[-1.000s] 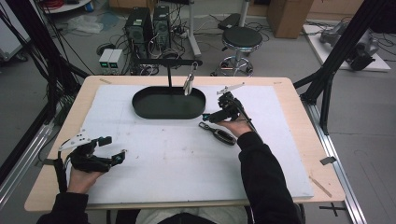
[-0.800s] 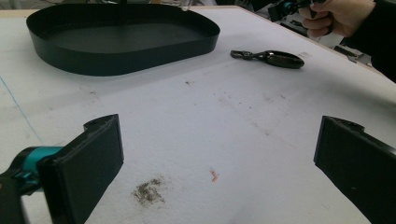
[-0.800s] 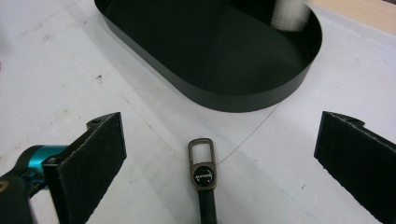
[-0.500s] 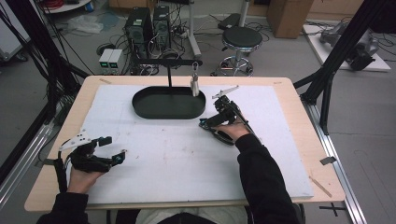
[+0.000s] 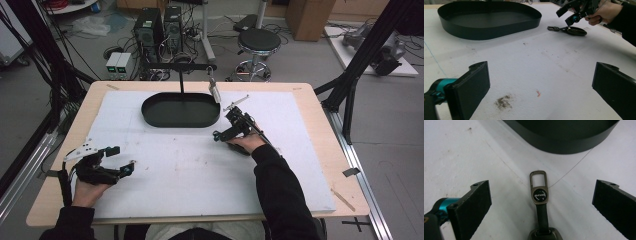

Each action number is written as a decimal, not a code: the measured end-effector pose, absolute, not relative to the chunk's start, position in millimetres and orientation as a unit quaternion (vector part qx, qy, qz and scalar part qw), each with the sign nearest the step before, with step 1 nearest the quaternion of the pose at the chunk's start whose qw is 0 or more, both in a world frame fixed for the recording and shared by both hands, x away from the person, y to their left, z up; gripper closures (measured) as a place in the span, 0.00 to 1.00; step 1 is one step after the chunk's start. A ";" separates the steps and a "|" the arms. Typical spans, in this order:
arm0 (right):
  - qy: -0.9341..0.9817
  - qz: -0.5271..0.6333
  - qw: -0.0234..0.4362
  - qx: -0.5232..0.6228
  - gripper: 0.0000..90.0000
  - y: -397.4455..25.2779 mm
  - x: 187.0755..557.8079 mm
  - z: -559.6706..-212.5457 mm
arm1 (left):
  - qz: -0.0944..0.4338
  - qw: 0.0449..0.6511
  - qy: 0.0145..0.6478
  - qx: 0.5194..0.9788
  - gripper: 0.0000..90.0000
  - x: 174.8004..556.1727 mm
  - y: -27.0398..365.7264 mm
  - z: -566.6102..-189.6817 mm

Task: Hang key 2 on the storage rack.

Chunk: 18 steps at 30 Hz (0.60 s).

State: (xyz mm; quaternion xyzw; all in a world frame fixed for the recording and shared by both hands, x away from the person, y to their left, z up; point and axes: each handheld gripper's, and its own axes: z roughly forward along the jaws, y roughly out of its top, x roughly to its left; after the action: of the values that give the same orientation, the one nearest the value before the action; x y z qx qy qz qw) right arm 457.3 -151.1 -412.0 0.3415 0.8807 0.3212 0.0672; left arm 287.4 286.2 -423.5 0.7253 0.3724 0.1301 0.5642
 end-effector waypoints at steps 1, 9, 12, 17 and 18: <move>0.882 0.317 0.063 0.342 0.02 -150.9 457.5 -413.1 | 0.130 0.564 0.372 0.726 0.02 287.5 286.2 -423.5; 0.898 0.275 0.034 0.341 0.04 -150.6 457.1 -422.8 | 0.129 0.563 0.371 0.726 0.02 287.5 286.1 -423.6; 0.900 0.261 0.037 0.347 0.21 -149.7 456.1 -423.4 | 0.130 0.563 0.372 0.726 0.02 287.7 286.0 -423.8; 0.903 0.241 0.057 0.350 0.52 -151.0 456.7 -423.3 | 0.128 0.563 0.372 0.727 0.02 287.6 285.7 -423.8; 0.902 0.241 0.062 0.353 0.58 -152.2 457.5 -423.1 | 0.128 0.563 0.372 0.727 0.02 287.6 285.8 -423.8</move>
State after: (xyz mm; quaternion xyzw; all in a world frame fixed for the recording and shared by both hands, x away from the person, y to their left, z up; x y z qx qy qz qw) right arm 457.5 -152.2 -423.1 0.3529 0.9021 0.2405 0.0625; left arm 287.6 285.8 -423.8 0.7269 0.3715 0.1277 0.5633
